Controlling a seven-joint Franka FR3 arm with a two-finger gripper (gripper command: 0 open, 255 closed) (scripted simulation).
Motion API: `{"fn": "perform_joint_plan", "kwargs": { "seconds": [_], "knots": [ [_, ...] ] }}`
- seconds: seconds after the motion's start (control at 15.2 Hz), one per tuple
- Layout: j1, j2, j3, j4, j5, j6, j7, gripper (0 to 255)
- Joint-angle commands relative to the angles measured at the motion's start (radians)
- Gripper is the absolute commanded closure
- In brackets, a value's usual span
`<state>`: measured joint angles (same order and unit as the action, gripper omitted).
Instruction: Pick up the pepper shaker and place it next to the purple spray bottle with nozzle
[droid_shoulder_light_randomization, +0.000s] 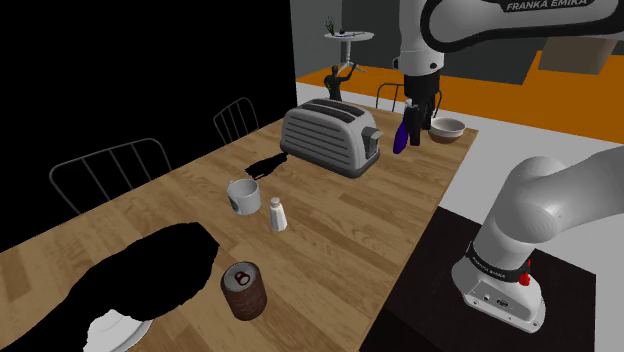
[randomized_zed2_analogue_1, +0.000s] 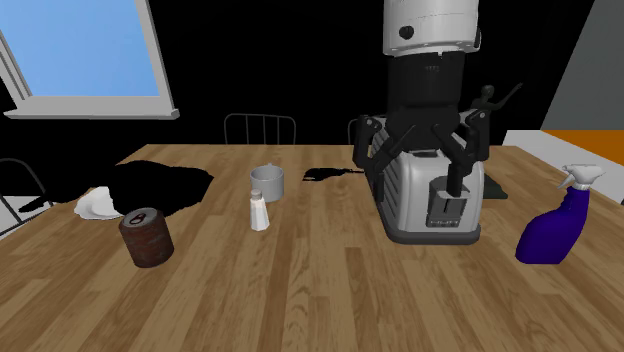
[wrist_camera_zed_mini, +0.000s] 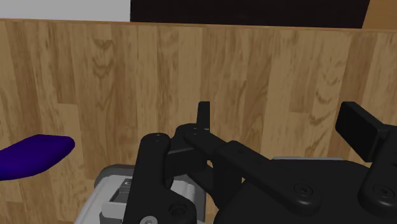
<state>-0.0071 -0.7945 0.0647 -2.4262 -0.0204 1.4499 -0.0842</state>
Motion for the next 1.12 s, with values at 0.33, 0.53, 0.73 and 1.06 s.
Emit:
{"fn": "perform_joint_plan", "kwargs": {
  "seconds": [0.33, 0.53, 0.73, 1.06],
  "knots": [
    [0.027, 0.117, 0.08, 0.01, 0.054, 0.132, 0.081, 0],
    [0.039, 0.199, 0.128, 0.032, 0.075, 0.208, 0.129, 0],
    [0.049, 0.288, 0.174, 0.065, 0.086, 0.279, 0.177, 0],
    [0.058, 0.449, 0.248, 0.145, 0.078, 0.385, 0.263, 0]
  ]
}}
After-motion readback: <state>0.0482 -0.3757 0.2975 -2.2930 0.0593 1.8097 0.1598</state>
